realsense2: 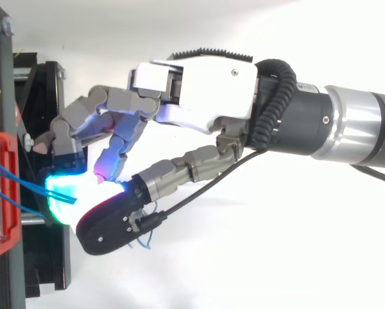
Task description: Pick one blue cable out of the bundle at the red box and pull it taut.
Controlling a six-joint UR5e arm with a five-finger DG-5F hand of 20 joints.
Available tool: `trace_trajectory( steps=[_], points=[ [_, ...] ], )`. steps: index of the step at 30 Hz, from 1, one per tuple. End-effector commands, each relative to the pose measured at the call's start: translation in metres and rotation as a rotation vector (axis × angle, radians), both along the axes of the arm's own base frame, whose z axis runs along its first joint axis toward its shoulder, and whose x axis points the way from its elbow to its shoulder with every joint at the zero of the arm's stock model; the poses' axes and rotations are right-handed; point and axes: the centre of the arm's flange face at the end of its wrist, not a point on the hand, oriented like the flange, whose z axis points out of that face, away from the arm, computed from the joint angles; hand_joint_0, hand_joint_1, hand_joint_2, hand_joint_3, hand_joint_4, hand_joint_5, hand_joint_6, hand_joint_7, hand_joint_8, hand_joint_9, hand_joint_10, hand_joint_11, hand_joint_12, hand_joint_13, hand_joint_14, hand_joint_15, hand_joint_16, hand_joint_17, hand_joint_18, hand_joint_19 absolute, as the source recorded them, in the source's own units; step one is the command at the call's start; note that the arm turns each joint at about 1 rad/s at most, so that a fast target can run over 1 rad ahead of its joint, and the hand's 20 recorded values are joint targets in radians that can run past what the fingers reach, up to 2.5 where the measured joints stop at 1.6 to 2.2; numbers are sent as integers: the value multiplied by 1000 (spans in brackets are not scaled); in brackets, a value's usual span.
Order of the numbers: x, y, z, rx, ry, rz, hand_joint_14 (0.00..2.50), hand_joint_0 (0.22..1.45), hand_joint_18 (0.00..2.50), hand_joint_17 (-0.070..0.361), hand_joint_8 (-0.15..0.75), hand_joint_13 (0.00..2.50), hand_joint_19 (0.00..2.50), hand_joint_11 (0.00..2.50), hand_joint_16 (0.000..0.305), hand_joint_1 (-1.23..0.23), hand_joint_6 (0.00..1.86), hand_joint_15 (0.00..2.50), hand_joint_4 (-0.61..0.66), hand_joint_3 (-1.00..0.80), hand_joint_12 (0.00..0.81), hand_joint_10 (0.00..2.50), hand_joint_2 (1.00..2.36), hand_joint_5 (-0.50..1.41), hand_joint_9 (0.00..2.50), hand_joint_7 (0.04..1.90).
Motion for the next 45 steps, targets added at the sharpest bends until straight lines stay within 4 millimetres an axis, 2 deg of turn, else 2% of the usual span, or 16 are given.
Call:
trace_trajectory(
  steps=[1, 5, 11, 15, 19, 22, 26, 28, 33, 35, 38, 45],
  points=[
    [0, 1, 1, 0, -2, 1, 6, 715, 462, 115, 340, 486, 98, 1344, 51, -859, 929, 175, -126, -315, 359, 113, 1012, -171, 1163, 984],
    [0, 0, 0, -1, 0, 0, 6, 709, 445, 114, 345, 458, 99, 1345, 51, -863, 925, 158, -111, -341, 363, 0, 1010, -172, 1127, 968],
    [0, 0, 0, -4, 0, -1, 5, 694, 425, 114, 373, 417, 112, 1069, 51, -847, 920, 124, -84, -341, 359, 11, 1011, -173, 1016, 982],
    [0, 0, 0, -6, 0, -1, 4, 686, 410, 114, 396, 389, 94, 769, 51, -827, 919, 92, -65, -335, 353, 10, 1012, -174, 1001, 998],
    [0, 0, 0, -7, 1, -1, 2, 681, 404, 114, 445, 399, 82, 574, 51, -807, 919, 71, -39, -340, 350, 13, 1011, -175, 1047, 1008],
    [0, 0, 0, -9, -1, -2, 1, 678, 402, 115, 446, 408, 91, 577, 51, -794, 922, 79, -23, -348, 352, 14, 1011, -176, 1062, 1000],
    [0, 0, 0, -9, 1, -2, 3, 684, 405, 116, 400, 410, 91, 734, 52, -811, 926, 95, -20, -366, 357, 13, 1009, -179, 1078, 974],
    [0, 0, 0, -9, 1, 1, 3, 719, 416, 117, 364, 406, 68, 769, 52, -847, 929, 93, -42, -406, 360, 15, 1006, -185, 954, 928],
    [0, 0, 0, -7, 1, 0, 2, 800, 411, 118, 312, 355, 19, 742, 52, -944, 925, 70, 1, -491, 356, 13, 1001, -202, 845, 914],
    [0, 0, 0, -7, 1, 0, 2, 810, 408, 117, 281, 330, 12, 709, 52, -951, 921, 61, -31, -500, 350, 12, 1000, -208, 788, 896],
    [0, 0, 0, -7, 1, 0, 0, 804, 412, 116, 257, 297, 0, 671, 52, -972, 917, 43, -70, -500, 349, 11, 1000, -225, 717, 885],
    [0, 0, 0, -4, 0, -1, 2, 737, 392, 117, 265, 271, 0, 661, 52, -968, 906, 53, -26, -500, 350, 12, 1000, -234, 665, 834]
  ],
)
